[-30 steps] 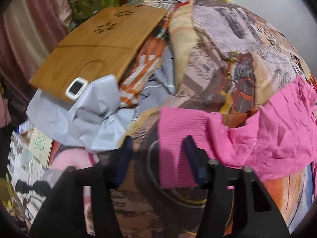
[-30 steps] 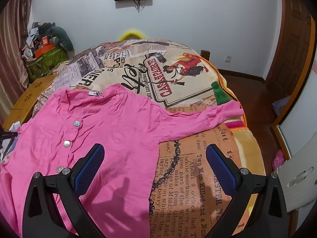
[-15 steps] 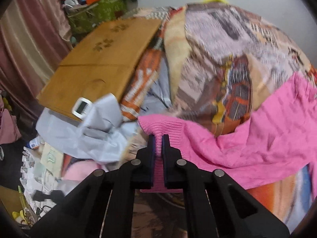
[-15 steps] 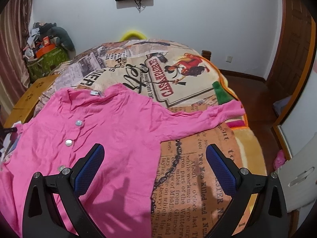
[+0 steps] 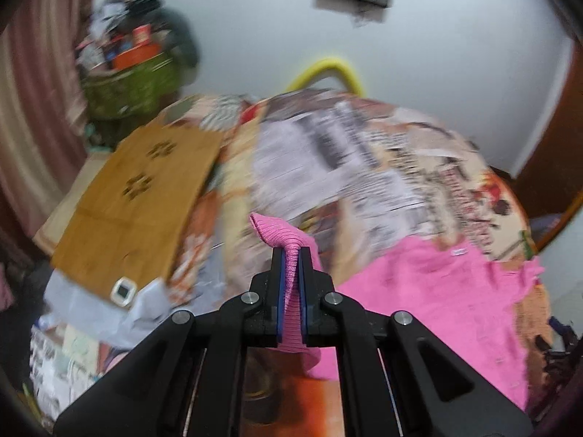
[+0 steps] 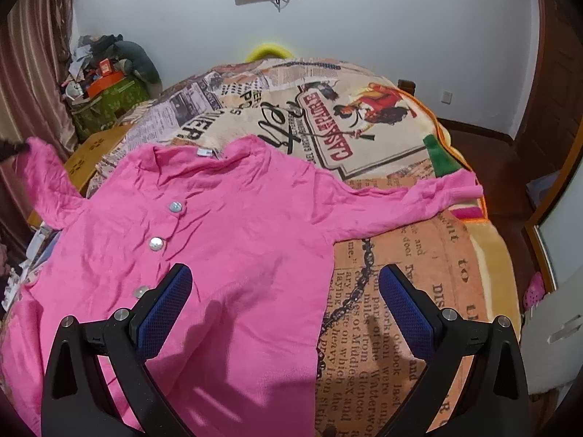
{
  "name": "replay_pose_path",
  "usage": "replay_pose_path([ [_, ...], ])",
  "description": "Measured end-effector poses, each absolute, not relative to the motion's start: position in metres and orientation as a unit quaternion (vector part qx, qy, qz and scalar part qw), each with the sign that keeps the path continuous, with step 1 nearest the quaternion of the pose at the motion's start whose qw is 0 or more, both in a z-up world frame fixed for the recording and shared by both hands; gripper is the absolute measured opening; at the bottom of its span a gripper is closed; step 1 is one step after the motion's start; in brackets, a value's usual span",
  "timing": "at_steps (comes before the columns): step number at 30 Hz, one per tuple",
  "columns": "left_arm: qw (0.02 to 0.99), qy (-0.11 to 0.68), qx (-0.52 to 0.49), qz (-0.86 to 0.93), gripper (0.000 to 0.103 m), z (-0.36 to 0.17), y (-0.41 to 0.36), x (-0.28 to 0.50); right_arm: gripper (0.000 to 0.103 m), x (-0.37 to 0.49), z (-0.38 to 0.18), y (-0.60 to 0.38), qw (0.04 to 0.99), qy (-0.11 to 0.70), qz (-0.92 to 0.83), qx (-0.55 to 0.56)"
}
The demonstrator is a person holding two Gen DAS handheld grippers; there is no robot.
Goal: Fold small clothes
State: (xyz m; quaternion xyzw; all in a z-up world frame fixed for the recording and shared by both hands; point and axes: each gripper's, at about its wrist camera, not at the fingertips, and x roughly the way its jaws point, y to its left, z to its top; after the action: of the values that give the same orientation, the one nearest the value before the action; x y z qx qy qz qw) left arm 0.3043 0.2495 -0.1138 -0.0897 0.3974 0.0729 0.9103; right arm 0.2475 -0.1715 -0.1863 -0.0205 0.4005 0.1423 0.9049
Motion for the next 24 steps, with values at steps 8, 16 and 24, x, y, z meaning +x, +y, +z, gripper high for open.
replay_pose_path([
  [8, 0.91, 0.41, -0.061, -0.024, 0.005, -0.106, 0.146, 0.356, 0.101, 0.251, -0.156, -0.193, 0.92, 0.372, 0.123, -0.029],
  [16, 0.877, 0.472, -0.049, -0.073, 0.005, -0.165, 0.081, 0.392, 0.101, 0.278, -0.141, -0.249, 0.925, 0.37, 0.08, -0.012],
  [24, 0.85, 0.519, -0.043, -0.085, 0.005, -0.218, 0.05, 0.414, 0.101, 0.32, -0.161, -0.301, 0.918, 0.395, 0.039, 0.022],
])
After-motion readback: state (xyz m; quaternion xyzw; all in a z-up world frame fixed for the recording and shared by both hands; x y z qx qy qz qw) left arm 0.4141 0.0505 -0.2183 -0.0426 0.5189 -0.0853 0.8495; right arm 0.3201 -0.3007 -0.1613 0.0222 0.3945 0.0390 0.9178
